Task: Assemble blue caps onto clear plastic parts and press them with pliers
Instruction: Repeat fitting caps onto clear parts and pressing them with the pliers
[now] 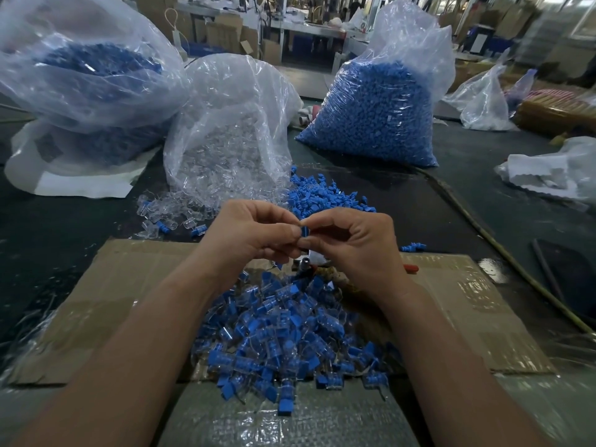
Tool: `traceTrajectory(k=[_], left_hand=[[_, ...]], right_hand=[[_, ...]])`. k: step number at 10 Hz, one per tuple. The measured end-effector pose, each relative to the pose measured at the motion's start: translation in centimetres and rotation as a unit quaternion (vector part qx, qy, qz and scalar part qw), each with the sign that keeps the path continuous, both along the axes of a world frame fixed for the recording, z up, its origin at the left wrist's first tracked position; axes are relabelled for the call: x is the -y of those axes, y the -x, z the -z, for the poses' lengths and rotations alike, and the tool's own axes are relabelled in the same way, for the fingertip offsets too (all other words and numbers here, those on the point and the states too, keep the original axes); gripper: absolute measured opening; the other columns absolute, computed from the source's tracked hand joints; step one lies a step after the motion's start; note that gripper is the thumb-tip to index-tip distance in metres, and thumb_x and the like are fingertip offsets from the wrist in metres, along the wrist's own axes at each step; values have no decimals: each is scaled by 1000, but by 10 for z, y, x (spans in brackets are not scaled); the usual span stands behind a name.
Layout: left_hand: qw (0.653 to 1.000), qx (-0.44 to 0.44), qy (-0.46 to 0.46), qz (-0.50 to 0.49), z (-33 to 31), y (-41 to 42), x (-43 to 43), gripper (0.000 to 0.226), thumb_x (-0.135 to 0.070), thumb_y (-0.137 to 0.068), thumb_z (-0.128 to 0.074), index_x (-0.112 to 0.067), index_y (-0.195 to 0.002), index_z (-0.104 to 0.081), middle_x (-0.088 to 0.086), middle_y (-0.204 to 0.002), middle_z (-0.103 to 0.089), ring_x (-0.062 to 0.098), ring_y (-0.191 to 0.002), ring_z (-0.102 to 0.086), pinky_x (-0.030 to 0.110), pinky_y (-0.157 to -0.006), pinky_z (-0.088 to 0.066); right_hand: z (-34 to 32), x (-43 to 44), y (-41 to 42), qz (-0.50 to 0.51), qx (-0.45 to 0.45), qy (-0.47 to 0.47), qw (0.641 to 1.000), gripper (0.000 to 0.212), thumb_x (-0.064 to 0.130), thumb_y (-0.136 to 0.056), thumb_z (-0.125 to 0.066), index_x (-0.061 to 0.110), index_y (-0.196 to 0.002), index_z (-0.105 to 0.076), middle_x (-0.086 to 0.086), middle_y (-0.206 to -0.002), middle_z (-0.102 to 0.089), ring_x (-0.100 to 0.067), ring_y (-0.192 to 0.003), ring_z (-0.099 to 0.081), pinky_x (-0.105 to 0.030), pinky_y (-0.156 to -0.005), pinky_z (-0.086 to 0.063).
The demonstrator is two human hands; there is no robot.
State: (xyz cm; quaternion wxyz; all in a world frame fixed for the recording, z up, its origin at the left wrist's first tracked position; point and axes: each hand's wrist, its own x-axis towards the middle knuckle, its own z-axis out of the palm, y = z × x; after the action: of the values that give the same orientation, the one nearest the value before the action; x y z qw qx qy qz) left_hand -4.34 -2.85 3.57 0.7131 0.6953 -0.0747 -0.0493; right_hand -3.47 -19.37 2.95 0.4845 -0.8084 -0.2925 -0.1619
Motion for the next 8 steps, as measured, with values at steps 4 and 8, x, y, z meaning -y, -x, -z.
traceTrajectory(k=[4, 8], left_hand=[[999, 15, -15, -26, 2, -1, 0, 9, 2, -77, -64, -6, -72, -63, 3, -59, -67, 11, -52, -63, 18, -50, -51], [998, 26, -5, -55, 4, -3, -2, 10, 1, -79, -61, -7, -74, -62, 2, -60, -68, 10, -53, -63, 17, -51, -51]], right_hand=[[-5, 18, -10, 71, -113, 28, 991, 15, 24, -70, -75, 33, -76, -65, 12, -75, -67, -1, -71, -63, -18, -68, -54], [-13, 60, -12, 58, -386, 339, 856, 63, 33, -62, -81, 34, -117, -49, 24, -96, -44, -4, -94, -44, -25, -77, -35]])
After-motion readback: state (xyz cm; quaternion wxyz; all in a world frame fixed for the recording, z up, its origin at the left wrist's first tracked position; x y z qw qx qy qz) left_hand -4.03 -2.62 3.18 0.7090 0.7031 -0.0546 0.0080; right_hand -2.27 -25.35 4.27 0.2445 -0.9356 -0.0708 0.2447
